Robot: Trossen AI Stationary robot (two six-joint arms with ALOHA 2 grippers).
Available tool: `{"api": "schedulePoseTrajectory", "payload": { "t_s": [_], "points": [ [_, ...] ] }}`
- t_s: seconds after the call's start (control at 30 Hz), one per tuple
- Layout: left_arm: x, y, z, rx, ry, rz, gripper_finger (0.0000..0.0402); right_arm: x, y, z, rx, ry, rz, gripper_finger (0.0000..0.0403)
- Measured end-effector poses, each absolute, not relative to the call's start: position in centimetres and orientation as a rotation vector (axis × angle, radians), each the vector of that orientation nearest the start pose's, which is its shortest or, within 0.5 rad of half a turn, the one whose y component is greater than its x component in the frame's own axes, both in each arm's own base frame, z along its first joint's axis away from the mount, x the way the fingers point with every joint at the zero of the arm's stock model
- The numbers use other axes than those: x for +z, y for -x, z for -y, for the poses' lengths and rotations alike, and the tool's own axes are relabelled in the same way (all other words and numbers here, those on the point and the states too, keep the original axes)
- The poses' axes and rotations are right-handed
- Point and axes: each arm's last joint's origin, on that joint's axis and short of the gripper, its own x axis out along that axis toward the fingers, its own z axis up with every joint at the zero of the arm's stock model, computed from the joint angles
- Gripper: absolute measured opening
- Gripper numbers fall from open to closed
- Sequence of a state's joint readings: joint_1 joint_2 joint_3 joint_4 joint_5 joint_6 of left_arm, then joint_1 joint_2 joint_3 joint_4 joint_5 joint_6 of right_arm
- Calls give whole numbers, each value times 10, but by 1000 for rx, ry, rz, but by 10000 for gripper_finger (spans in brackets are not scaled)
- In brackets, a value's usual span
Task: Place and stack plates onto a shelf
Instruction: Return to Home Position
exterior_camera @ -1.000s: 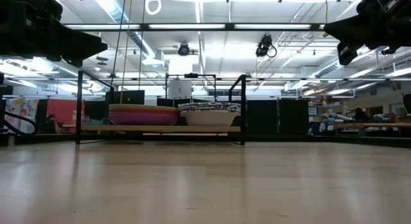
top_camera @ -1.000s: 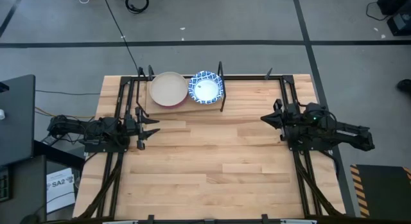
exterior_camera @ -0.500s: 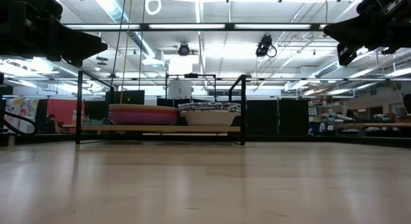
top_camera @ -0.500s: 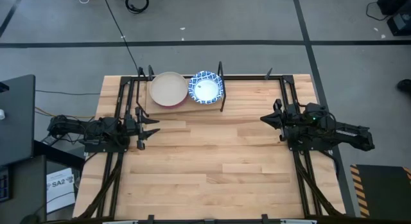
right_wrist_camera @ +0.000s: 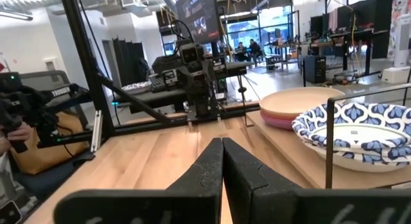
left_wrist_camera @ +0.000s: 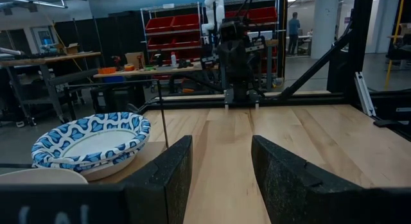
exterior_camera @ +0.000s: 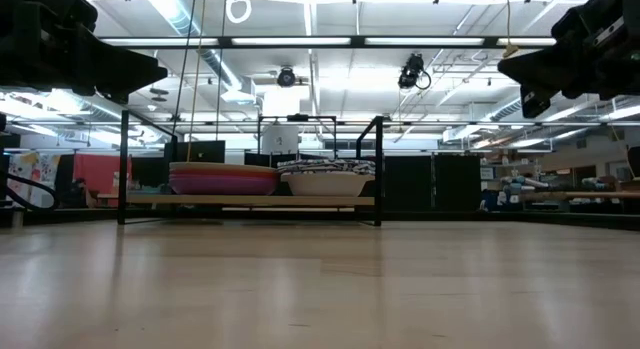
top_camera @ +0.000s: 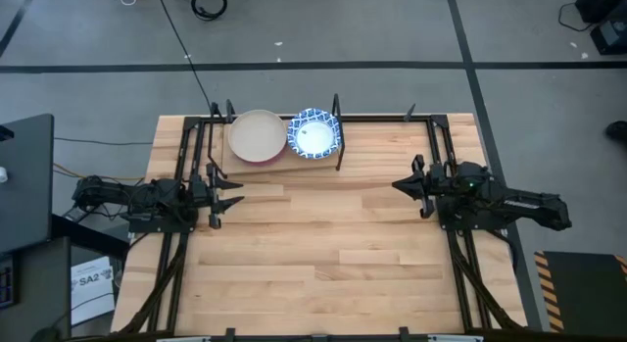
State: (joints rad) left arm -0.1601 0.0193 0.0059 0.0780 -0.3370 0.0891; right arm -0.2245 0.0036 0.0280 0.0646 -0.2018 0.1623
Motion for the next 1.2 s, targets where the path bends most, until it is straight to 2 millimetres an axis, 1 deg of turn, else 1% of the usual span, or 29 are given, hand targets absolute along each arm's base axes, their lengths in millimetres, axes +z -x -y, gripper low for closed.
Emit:
{"api": "schedulePoseTrajectory", "payload": {
  "t_s": [0.07, 0.33, 0.53, 0.87, 1.2],
  "points": [
    [171, -97, 6, 179, -73, 55, 167, 174, -95, 16, -17, -139, 95, 14],
    [171, -97, 6, 179, -73, 55, 167, 179, -95, 16, -19, -75, 139, 14],
    [171, -97, 6, 179, -73, 55, 167, 178, -95, 16, -21, -54, 131, 14],
    [171, -97, 6, 180, -73, 55, 167, 170, -96, 16, -24, -75, 53, 14],
    [171, -97, 6, 179, -73, 55, 167, 170, -96, 16, -25, -74, 51, 14]
  ]
}}
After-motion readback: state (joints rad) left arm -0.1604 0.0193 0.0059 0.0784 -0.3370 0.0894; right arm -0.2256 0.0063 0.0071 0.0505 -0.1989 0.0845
